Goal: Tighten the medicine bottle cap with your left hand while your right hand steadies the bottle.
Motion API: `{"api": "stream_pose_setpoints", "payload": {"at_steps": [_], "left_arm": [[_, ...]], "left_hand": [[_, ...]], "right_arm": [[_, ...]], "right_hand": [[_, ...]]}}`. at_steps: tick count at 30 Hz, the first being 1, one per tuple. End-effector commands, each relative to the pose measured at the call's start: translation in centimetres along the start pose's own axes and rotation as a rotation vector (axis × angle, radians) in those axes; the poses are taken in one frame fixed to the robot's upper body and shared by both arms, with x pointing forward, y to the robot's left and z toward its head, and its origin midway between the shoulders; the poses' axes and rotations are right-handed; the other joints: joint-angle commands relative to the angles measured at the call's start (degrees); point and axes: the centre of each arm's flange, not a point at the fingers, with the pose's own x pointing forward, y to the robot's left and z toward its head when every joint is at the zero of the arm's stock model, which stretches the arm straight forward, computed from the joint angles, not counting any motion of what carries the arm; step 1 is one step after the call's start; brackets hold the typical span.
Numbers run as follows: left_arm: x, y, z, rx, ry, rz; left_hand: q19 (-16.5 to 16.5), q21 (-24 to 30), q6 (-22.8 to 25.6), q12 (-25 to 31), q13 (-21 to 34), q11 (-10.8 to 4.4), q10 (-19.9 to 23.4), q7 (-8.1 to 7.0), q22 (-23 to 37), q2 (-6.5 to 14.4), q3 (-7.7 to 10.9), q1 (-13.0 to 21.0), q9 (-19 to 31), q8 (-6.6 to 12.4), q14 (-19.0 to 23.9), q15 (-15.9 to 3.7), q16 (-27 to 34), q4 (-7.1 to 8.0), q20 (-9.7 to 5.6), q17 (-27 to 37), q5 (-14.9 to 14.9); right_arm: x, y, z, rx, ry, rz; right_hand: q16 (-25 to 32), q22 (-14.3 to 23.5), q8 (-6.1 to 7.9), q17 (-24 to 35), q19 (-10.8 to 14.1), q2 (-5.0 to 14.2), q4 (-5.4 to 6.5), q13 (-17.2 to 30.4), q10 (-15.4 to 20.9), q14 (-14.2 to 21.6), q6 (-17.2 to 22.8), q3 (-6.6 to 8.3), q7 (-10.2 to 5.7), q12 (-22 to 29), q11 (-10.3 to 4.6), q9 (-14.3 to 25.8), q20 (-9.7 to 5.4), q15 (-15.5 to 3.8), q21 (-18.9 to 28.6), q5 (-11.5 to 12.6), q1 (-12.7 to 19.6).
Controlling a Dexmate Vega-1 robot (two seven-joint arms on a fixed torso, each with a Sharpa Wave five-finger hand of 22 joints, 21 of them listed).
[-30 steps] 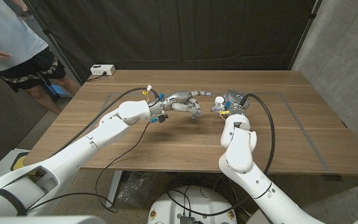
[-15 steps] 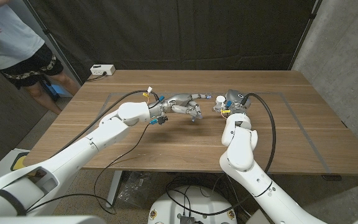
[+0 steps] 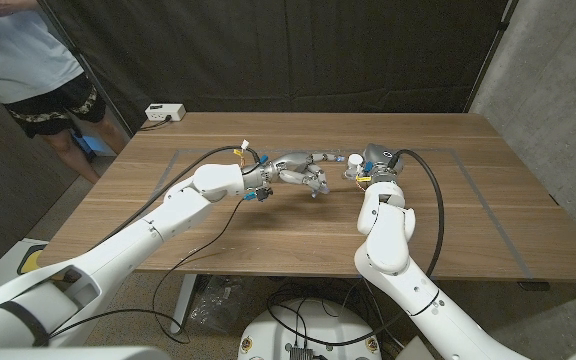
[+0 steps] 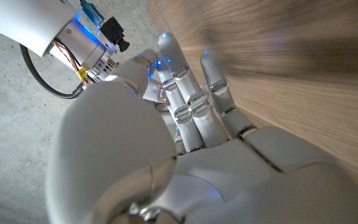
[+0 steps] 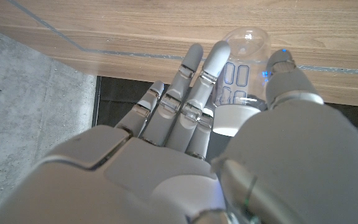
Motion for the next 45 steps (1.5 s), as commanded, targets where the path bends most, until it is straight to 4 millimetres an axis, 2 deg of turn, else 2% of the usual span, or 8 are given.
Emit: {"api": "stream_pose_setpoints", "payload": {"at_steps": [1, 11, 17, 22, 45], "left_arm": [[0.5, -0.2, 0.1, 0.002, -0.005, -0.011], [0.9, -0.3, 0.2, 0.01, 0.001, -0.023], [1.2, -0.4, 0.2, 0.012, 0.003, -0.03], [1.2, -0.6, 0.3, 0.017, -0.002, -0.037], [1.2, -1.1, 0.6, 0.03, -0.026, -0.062]], "left_hand": [[0.3, 0.3, -0.1, 0.1, 15.2, -1.21, 1.7, -0.03, 0.1, 0.4, 0.0, 0.3, 0.1, 0.15, 0.5, -0.1, -0.1, 0.16, -5.47, 0.2, 0.1], [0.2, 0.3, -0.3, 0.1, 15.5, -1.31, 1.7, 0.04, 0.2, 0.4, -0.12, 0.5, 0.1, 0.09, 0.4, -0.1, -0.1, 0.1, -5.47, 0.3, 0.0], [0.4, 0.3, -2.9, 0.1, 15.4, -1.32, 1.9, 1.4, 0.1, 0.2, 0.0, 0.4, 0.1, -0.64, 0.8, -0.3, -0.2, 0.1, -5.68, 0.0, 0.1], [0.5, 0.4, -3.4, -0.5, 14.4, -0.96, 2.2, 1.85, 0.1, 0.1, 0.03, 0.4, 0.1, -0.5, 0.8, -0.35, -0.1, 0.06, -5.81, 0.1, 0.1], [0.3, 0.5, -2.8, -0.9, 13.9, -1.22, 2.2, 1.14, 0.2, 0.0, -0.21, 0.8, 0.0, 0.18, 0.6, -0.23, -0.1, 0.0, -5.7, 0.3, -0.1]], "right_arm": [[-0.2, 0.0, -0.1, -0.003, 0.001, 0.006], [-0.5, -0.2, -0.3, -0.002, -0.003, 0.003], [-0.7, -0.3, -0.4, -0.002, 0.002, -0.001], [-0.8, -0.5, -0.5, -0.002, 0.0, -0.006], [-1.7, 0.0, 0.0, -0.002, -0.003, 0.009]], "right_hand": [[0.3, 0.2, 0.46, 0.3, 0.5, 11.58, 0.96, 0.1, 0.2, 0.5, 9.0, 1.35, -8.38, -0.3, -0.23, 0.1, -4.39, -2.3, 0.3, 0.3, 11.0], [0.3, 0.2, 0.45, 0.3, 0.4, 11.61, 1.04, 0.3, 0.2, 0.4, 9.0, 1.31, -8.41, -0.3, -0.23, 0.1, -4.38, -2.28, 0.3, 0.2, 10.9], [0.2, 0.2, 0.45, 0.3, 0.4, 11.66, 1.12, 0.4, 0.1, 0.4, 9.0, 1.33, -8.4, -0.3, -0.23, 0.1, -4.36, -2.22, 0.3, 0.2, 10.8], [0.2, 0.2, 0.45, 0.3, 0.4, 11.68, 1.16, 0.5, 0.1, 0.4, 9.0, 1.33, -8.41, -0.3, -0.24, 0.1, -4.34, -2.2, 0.3, 0.2, 10.7], [0.2, 0.2, 0.48, 0.4, 0.4, 11.63, 0.99, 0.9, 0.2, 0.3, 8.9, 1.39, -8.38, -0.3, -0.17, 0.2, -4.27, -2.27, 0.3, 0.1, 10.9]]}}
